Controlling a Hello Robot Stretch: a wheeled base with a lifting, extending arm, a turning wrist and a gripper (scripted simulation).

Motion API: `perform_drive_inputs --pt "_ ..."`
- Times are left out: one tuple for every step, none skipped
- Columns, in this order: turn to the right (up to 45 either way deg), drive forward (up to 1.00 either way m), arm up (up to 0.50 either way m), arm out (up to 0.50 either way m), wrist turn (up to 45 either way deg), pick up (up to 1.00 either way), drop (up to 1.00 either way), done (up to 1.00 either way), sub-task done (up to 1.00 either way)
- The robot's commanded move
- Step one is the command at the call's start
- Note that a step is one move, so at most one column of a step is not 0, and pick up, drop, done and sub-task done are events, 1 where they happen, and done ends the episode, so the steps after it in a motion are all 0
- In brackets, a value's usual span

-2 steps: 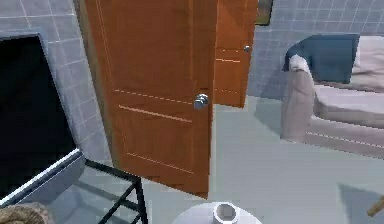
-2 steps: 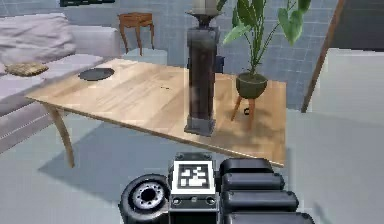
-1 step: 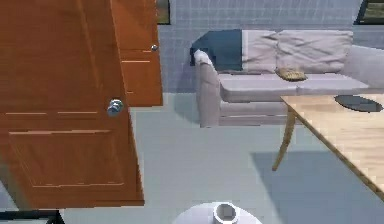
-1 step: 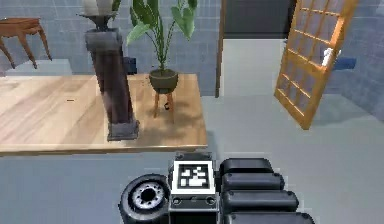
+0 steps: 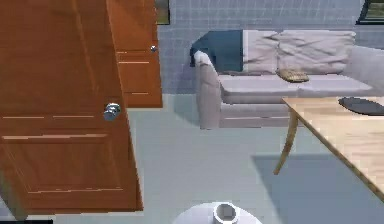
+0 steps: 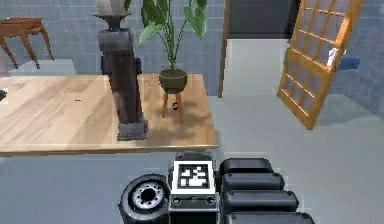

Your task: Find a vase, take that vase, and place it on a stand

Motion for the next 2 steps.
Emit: perform_drive_inputs --pt "45.0 0.0 0.0 0.0 0.0 0.0 0.0 0.0 0.0" --pt "45.0 0.0 0.0 0.0 0.0 0.0 0.0 0.0 0.0"
